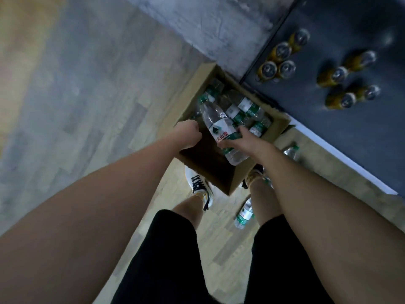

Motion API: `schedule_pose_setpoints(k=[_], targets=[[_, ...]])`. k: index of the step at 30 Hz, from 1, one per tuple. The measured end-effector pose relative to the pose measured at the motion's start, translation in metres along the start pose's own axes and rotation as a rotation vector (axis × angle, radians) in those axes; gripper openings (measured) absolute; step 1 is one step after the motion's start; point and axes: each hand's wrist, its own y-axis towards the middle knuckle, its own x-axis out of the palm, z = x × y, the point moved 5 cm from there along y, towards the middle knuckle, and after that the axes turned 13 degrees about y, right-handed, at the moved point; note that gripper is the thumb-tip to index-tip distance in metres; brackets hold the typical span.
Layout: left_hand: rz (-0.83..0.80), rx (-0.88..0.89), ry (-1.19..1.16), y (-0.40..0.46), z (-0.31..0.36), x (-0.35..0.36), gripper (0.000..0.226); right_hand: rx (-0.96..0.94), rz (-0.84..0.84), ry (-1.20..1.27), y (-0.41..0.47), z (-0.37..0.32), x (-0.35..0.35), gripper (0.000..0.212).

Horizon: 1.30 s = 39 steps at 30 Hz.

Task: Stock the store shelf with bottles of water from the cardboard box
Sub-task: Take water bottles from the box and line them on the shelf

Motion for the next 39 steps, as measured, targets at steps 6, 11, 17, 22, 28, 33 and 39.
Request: schedule_pose_setpoints(k=[6,11,17,22,28,33,39], targets=[[0.015,-0.023,-0.711,-0.127,0.035,-0.117,0.037,-0.212,-0.029,0.218,-0.145,-0.082,-0.002,0.106],[0.177,0.103,-0.951,-0.225,0.069,-0.221,0.059,-0.373,-0.107,0.300,-0.286,-0.160,0.008,0.053],[0.514,0.186,-1.171,-0.336,0.091,-0.329,0.059,-0.545,-0.151,0.241,-0.412,-0.234,0.011,0.049],[0.681,0.388,-1.081,-0.423,0.117,-0.397,0.039,-0.708,-0.025,0.047,-0.511,-0.269,0.000,0.068],[0.829,0.571,-0.905,-0.501,0.161,-0.459,0.061,-0.811,0.128,-0.080,-0.595,-0.287,-0.053,0.029],[0.922,0.659,-0.840,-0.547,0.205,-0.485,0.050,-0.853,0.322,-0.159,-0.644,-0.285,-0.111,0.020],[1.030,0.695,-0.640,-0.579,0.278,-0.514,0.080,-0.835,0.518,-0.262,-0.695,-0.285,-0.189,0.012]])
